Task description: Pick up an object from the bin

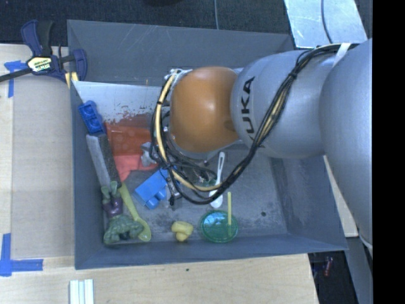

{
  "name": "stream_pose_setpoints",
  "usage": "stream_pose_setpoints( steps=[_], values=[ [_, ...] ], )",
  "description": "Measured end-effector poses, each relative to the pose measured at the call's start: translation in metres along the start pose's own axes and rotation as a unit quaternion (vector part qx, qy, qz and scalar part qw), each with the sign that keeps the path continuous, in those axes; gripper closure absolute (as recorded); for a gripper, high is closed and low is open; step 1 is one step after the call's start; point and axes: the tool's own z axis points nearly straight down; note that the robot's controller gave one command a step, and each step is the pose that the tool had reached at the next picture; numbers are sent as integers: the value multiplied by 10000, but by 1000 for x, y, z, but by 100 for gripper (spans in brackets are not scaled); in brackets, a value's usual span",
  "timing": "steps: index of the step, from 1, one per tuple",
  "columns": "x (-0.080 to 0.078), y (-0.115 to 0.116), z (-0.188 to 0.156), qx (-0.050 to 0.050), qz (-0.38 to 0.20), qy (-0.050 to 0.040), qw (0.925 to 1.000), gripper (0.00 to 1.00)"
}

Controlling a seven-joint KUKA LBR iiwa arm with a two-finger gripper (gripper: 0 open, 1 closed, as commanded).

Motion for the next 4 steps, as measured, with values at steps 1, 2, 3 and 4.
stream_pose_setpoints(
  steps=[1, 2, 3, 4],
  values=[
    [-36, -13, 59, -2, -429, -45, 9991, 100],
    [-36, -13, 59, -2, -429, -45, 9991, 100],
    [-34, -14, 11, -1, -513, -17, 9987, 100],
    [-37, -30, -67, -3, -442, -37, 9990, 100]
  ],
)
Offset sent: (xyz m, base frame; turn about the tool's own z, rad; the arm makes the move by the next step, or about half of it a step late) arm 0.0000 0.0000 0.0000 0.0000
